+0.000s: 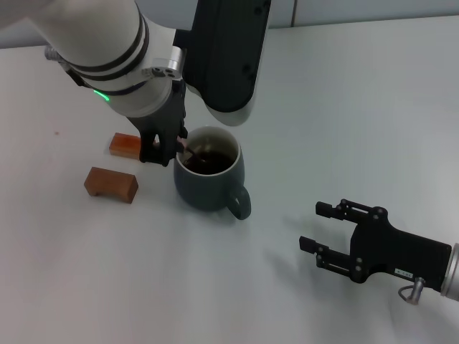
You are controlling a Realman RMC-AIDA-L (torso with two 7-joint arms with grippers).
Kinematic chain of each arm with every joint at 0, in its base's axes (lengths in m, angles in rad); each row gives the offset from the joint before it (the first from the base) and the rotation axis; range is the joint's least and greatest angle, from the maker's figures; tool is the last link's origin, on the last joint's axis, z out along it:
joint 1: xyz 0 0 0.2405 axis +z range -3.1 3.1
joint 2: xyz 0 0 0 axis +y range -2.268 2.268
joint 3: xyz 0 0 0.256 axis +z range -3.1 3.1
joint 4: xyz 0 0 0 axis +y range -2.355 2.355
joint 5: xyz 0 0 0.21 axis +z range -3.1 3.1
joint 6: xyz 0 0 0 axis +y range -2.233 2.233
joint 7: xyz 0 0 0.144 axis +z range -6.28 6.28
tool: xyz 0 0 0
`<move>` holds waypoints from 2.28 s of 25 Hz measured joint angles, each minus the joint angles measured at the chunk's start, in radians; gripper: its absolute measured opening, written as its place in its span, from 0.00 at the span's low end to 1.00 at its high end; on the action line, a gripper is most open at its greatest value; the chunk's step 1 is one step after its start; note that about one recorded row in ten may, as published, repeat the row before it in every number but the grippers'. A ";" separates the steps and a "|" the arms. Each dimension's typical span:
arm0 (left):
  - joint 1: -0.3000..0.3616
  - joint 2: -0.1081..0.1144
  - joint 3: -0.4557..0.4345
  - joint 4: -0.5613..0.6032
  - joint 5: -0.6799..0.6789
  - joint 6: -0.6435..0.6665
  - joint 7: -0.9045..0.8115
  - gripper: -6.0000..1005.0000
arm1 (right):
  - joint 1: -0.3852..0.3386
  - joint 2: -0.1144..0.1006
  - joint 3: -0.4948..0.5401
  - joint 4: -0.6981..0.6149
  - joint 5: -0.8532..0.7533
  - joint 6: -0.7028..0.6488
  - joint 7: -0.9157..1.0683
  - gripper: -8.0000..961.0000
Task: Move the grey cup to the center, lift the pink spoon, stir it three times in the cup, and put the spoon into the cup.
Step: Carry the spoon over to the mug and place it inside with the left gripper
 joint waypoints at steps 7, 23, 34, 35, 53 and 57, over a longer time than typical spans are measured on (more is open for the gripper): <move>-0.002 0.000 0.006 0.008 -0.064 0.004 0.014 0.13 | 0.002 0.001 0.000 0.001 0.000 0.000 0.000 0.69; -0.007 0.000 -0.008 -0.025 -0.035 -0.012 0.005 0.13 | 0.003 0.000 0.000 0.000 0.000 0.000 0.000 0.69; -0.005 0.000 -0.033 0.025 -0.097 0.037 0.009 0.13 | 0.003 0.000 0.000 -0.004 0.000 -0.001 0.000 0.69; -0.005 0.000 -0.030 0.019 -0.086 0.018 0.004 0.13 | 0.003 0.000 0.000 -0.004 0.000 -0.002 0.000 0.69; 0.002 0.000 -0.034 0.000 -0.068 0.022 -0.002 0.13 | 0.001 0.000 -0.006 0.000 0.000 -0.006 0.000 0.69; 0.009 0.000 -0.023 -0.004 -0.064 -0.039 -0.009 0.13 | 0.000 0.000 -0.006 0.002 0.000 -0.006 0.000 0.69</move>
